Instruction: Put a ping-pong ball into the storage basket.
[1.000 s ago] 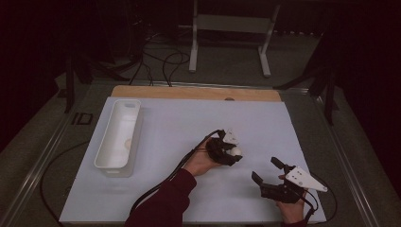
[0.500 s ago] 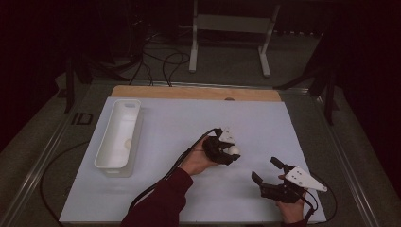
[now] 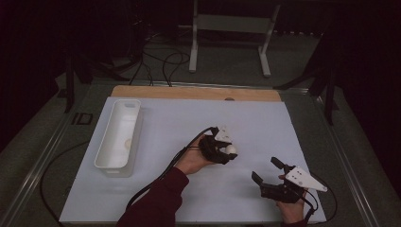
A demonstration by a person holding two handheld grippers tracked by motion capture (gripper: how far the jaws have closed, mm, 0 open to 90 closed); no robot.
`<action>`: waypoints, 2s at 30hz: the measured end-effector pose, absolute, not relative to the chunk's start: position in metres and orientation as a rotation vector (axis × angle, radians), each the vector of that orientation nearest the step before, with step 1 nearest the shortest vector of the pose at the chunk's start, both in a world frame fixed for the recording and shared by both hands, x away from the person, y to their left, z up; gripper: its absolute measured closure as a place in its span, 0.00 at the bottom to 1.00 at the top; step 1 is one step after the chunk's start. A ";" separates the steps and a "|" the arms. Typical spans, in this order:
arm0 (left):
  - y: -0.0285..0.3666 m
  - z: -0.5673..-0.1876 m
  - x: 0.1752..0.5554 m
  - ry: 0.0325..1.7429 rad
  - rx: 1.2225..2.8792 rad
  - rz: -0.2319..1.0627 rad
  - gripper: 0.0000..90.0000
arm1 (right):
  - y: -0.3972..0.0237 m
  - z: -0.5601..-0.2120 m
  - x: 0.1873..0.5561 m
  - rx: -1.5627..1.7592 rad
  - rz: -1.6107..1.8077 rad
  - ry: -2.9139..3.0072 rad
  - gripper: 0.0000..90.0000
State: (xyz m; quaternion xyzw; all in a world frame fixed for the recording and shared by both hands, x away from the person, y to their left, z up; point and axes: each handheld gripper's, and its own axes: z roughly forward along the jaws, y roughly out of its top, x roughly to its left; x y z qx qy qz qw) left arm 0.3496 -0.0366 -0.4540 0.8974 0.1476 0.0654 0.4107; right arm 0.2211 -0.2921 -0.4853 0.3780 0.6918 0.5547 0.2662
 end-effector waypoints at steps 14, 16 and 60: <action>-0.024 -0.446 0.347 0.350 2.249 0.172 0.57 | -0.293 -0.485 0.221 1.023 1.498 1.866 0.08; -0.023 -0.446 0.347 0.353 2.244 0.169 0.57 | -0.293 -0.485 0.221 1.023 1.498 1.866 0.08; 0.000 -0.429 0.339 0.322 2.233 0.205 0.57 | -0.293 -0.485 0.220 1.024 1.499 1.866 0.08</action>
